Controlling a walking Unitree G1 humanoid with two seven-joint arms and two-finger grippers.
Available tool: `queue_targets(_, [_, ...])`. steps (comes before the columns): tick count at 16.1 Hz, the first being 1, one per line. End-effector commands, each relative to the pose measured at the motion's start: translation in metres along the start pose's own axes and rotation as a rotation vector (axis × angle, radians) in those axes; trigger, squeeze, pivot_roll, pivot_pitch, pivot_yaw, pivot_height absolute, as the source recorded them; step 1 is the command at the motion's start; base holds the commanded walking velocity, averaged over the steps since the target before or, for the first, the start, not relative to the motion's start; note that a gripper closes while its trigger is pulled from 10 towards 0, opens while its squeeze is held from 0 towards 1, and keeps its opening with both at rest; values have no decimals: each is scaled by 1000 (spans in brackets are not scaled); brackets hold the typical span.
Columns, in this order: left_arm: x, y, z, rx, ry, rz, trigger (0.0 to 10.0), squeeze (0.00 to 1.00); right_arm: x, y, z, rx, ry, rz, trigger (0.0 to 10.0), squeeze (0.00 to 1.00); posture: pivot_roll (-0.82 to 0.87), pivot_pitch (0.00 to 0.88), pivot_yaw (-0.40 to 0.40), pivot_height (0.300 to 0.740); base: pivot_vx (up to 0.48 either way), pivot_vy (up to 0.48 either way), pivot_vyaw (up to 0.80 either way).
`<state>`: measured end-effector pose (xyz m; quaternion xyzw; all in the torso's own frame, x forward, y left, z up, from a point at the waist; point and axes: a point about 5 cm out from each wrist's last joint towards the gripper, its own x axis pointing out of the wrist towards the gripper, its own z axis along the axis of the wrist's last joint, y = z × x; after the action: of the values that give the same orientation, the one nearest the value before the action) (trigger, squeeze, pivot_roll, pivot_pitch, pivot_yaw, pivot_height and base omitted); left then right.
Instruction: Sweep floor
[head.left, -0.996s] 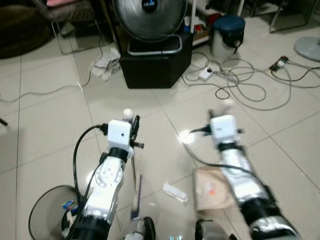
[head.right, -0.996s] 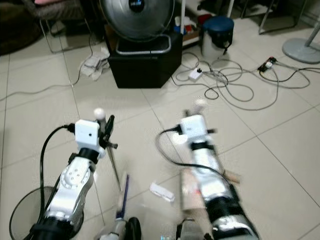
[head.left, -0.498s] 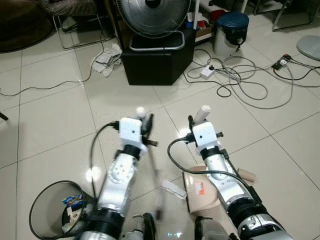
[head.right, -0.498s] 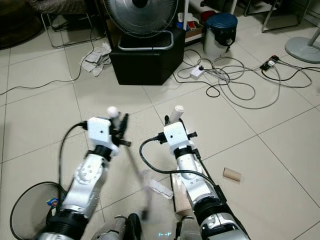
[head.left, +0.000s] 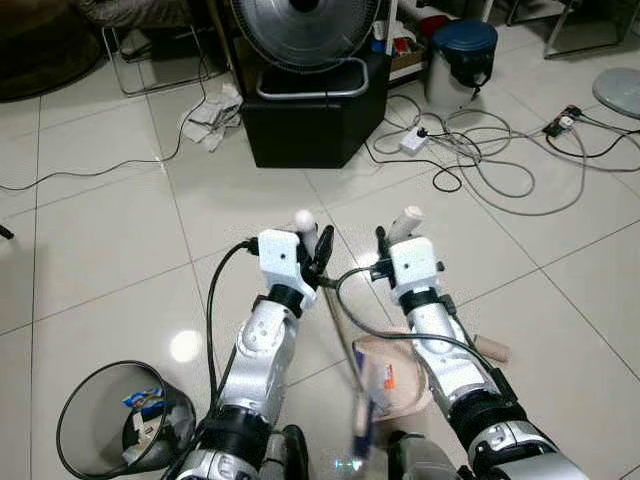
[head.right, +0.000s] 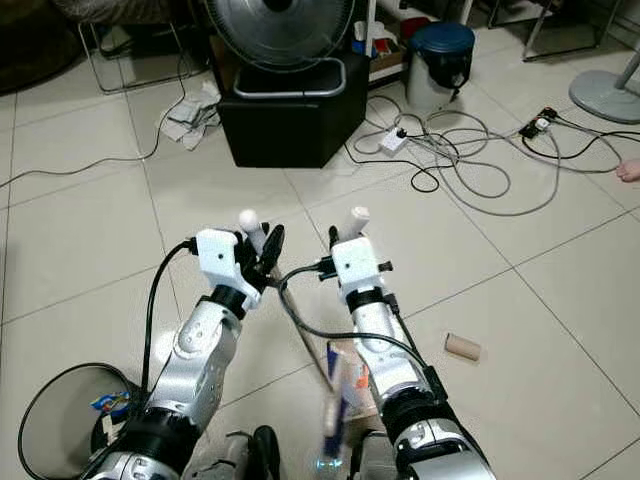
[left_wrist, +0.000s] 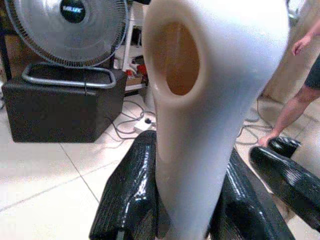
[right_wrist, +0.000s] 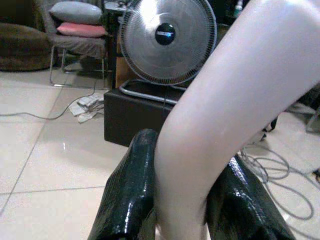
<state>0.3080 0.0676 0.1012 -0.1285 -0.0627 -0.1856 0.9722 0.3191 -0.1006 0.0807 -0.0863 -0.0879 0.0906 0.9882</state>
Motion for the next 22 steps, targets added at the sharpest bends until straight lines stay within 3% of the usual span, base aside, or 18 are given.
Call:
queue_targets(1, [3,-2,3,-81,-21,8,10000,0,4,9,7,120,-23,-14,10000,0,-24,198,85,740,0,0,0])
queue_targets(5, [10,12,18,-61,-67,22,10000,0,-2,-4,12,167,-76,-49,10000,0,-29,176,86,740,0,0,0])
queue_targets(9, [15,25,39,19,-108,-41,10000,0,-12,-17,14,194,-105,-83,10000,0,-28,157,88,740,0,0,0])
queue_targets(13, [22,37,77,154,-163,-181,10000,0,-23,-29,19,200,-126,-105,10000,0,-29,137,99,740,0,0,0])
queue_targets(15, [25,46,96,179,-195,-204,10000,0,-24,-34,22,204,-135,-112,10000,0,-31,129,103,740,0,0,0])
queue_targets(19, [26,73,125,231,-236,-155,10000,0,-30,-40,24,214,-130,-119,10000,0,-24,115,105,740,0,0,0])
queue_targets(22, [19,105,133,337,-247,8,10000,0,-33,-49,33,235,-144,-136,10000,0,-30,107,112,740,0,0,0])
